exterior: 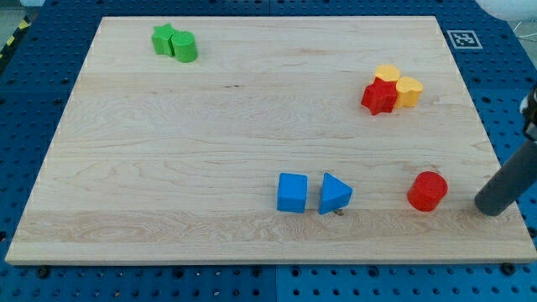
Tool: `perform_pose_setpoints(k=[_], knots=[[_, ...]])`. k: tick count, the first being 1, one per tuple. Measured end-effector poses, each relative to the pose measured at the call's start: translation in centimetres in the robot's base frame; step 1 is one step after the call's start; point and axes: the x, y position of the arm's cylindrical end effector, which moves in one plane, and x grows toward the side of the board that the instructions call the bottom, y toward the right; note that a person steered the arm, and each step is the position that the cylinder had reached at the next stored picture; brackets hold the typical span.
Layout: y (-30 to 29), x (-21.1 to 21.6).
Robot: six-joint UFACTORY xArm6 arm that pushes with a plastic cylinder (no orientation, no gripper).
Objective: Move red circle below the yellow heart
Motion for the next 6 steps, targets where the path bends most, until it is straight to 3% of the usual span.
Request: perform_pose_setpoints(k=[2,6], knots=[[-6.3,2.9],[-3.6,-5.1]])
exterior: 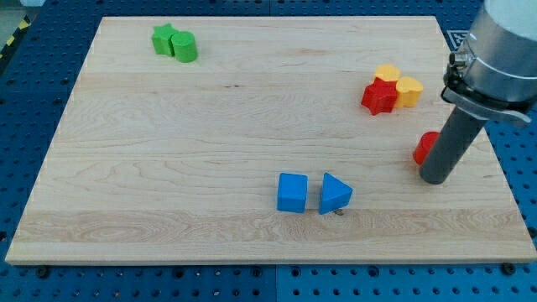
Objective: Move red circle below the yellow heart
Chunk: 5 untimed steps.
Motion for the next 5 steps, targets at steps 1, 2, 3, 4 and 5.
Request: perform_pose_setpoints(k=[1,2,3,4,5], knots=[[0.1,-1.4],[-2.5,-3.9],[-2.6,-6.3],[-4.0,-7.9],[-6.5,-9.8]])
